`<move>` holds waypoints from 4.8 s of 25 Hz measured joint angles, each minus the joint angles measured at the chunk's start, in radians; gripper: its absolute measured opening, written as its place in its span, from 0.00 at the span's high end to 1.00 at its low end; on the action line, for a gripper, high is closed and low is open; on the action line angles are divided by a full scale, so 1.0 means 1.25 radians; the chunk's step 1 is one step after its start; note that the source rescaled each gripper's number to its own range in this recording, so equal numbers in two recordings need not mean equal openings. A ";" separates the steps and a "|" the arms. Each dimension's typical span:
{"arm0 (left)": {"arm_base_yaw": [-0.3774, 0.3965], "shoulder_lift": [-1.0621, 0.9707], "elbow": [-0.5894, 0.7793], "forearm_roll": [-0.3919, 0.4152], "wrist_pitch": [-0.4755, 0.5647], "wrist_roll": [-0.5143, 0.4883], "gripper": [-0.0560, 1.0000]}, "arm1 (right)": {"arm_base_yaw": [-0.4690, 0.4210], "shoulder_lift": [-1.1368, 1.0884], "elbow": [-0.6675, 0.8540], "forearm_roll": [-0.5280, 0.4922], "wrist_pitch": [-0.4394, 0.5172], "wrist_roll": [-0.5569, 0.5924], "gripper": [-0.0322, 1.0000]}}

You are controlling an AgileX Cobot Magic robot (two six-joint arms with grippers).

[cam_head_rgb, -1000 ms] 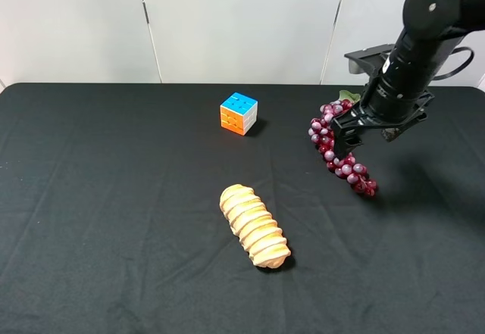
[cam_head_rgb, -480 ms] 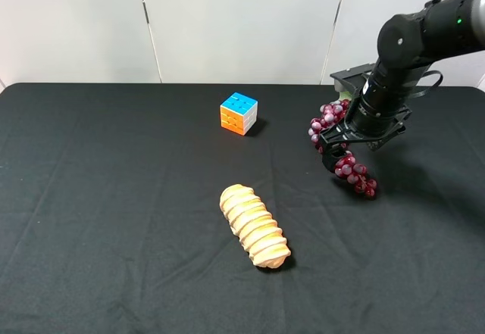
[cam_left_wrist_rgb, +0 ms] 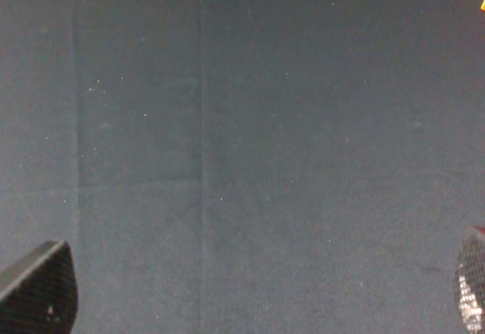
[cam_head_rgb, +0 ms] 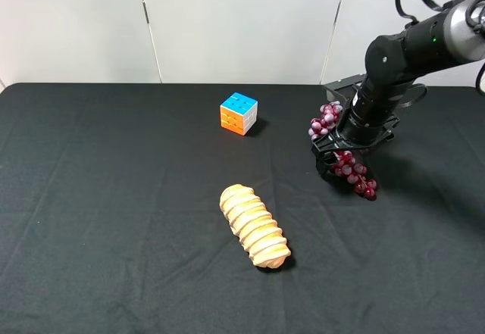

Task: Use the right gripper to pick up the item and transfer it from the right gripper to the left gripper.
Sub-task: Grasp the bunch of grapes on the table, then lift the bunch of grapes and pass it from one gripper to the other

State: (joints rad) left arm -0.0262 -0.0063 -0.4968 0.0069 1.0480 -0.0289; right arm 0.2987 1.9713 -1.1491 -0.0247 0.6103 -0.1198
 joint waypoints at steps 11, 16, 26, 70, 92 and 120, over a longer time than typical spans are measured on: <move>0.000 0.000 0.000 0.000 0.000 0.000 0.00 | 0.000 0.024 -0.003 0.002 -0.002 -0.001 0.00; 0.000 0.000 0.000 0.000 0.000 0.000 0.00 | 0.002 0.026 -0.004 0.014 -0.002 -0.001 0.32; 0.000 0.000 0.000 0.000 0.000 0.000 0.00 | 0.003 0.026 -0.005 0.015 -0.002 -0.001 0.93; 0.000 0.000 0.000 0.000 0.000 0.000 0.00 | 0.003 -0.215 -0.424 0.061 0.484 -0.001 0.96; 0.000 0.000 0.000 0.019 0.000 0.003 0.00 | 0.113 -0.370 -0.392 0.167 0.491 -0.075 0.97; 0.000 0.000 0.000 0.050 0.000 0.004 0.00 | 0.400 -0.383 -0.366 0.176 0.493 -0.328 0.97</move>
State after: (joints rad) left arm -0.0262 -0.0063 -0.4968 0.0697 1.0480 -0.0234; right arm 0.7984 1.4931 -1.6072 0.1957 1.2261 -0.5293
